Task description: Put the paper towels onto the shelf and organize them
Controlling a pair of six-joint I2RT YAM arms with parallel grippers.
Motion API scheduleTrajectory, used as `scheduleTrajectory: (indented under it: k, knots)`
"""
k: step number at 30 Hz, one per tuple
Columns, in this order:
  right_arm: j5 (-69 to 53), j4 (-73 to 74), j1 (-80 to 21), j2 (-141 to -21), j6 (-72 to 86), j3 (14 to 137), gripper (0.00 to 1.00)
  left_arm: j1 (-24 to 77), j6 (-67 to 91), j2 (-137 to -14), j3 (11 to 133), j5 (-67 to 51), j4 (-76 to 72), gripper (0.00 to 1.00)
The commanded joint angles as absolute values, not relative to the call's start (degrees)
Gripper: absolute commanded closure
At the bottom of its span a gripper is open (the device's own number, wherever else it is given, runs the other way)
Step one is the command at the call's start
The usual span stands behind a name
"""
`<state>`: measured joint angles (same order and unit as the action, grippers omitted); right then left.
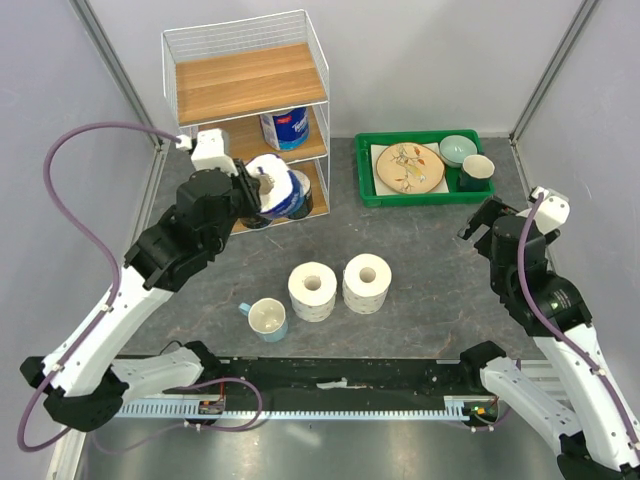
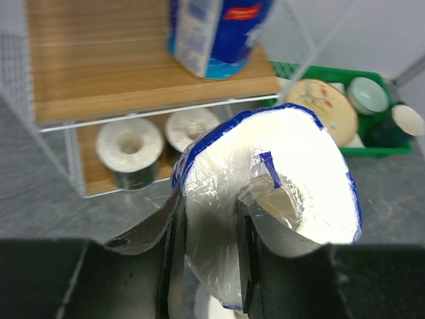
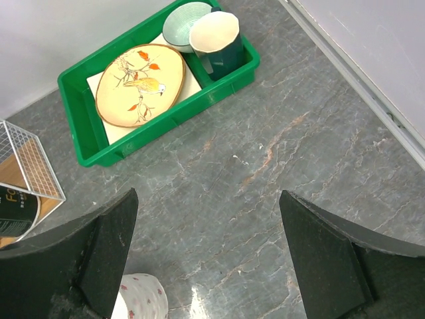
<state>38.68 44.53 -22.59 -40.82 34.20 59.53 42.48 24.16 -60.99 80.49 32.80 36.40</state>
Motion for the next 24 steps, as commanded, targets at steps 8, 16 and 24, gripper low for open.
scheduleTrajectory:
  k: [8,16,24]
  knots:
    - [37.79,45.79,-22.41,-39.47,33.49,62.23,0.04,34.64,33.48,-60.9,75.94,51.15,29.37,0.74]
    - [38.06,47.11,-22.41,-38.59,33.31,61.7,0.04,31.12,33.31,-67.14,80.67,50.02,23.64,0.73]
    - [38.06,47.02,-22.5,-38.58,33.4,60.82,0.04,28.13,31.56,-70.75,83.58,49.04,18.72,0.73]
